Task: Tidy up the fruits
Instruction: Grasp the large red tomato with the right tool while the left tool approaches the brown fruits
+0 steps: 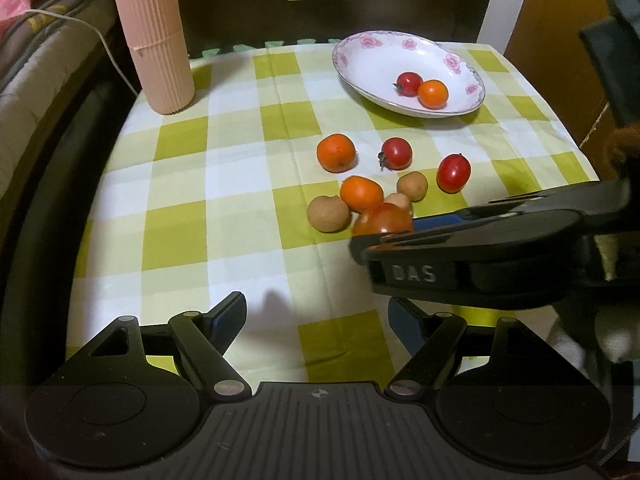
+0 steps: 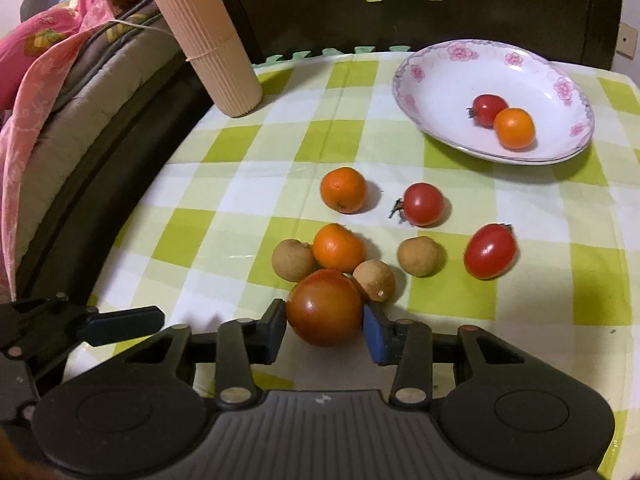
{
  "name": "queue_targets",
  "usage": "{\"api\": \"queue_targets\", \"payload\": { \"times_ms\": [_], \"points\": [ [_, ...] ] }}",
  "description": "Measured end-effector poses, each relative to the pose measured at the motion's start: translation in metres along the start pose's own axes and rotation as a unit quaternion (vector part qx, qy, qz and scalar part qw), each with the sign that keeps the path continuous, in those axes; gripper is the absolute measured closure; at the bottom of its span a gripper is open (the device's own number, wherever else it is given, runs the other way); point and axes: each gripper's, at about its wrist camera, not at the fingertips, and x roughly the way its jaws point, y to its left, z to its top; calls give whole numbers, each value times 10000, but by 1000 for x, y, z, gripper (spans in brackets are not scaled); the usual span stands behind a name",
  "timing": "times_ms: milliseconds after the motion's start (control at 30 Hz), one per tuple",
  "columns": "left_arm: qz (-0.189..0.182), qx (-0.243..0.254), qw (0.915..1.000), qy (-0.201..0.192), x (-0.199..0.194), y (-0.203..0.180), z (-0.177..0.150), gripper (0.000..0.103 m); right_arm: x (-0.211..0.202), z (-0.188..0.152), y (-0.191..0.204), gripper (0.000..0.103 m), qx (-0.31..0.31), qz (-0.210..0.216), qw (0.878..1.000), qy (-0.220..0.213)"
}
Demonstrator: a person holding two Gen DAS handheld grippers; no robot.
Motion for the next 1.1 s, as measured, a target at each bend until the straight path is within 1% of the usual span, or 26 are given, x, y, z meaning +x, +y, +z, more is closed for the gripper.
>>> {"api": "queue_targets", "payload": {
  "times_ms": [267,433,600,700,833,1033,1100],
  "points": [
    [81,-45,10000,14,7,3,6,20,-16,-10,-18,63,149,-172,9997,21],
    [139,37,9998,111,18,0,9,20,-28,-17,-37,63,354,-339,9988,30],
    [38,-174,9996,197,24,4,17,20,-31,-21,-45,63,396,-444,9981,130],
    [63,-169,9996,215,28,3,24,20,-30,-20,-43,63,361,-484,9980,166],
    [-42,-274,9993,262,33,7,36,20,-28,-16,-44,63,460,-485,9976,202],
    [-94,-187,9994,284,41,8,50,20,-26,-14,-45,63,519,-442,9974,221],
    [-266,-227,9989,297,39,7,48,20,-26,-13,-46,63,549,-429,9973,222]
  ]
}}
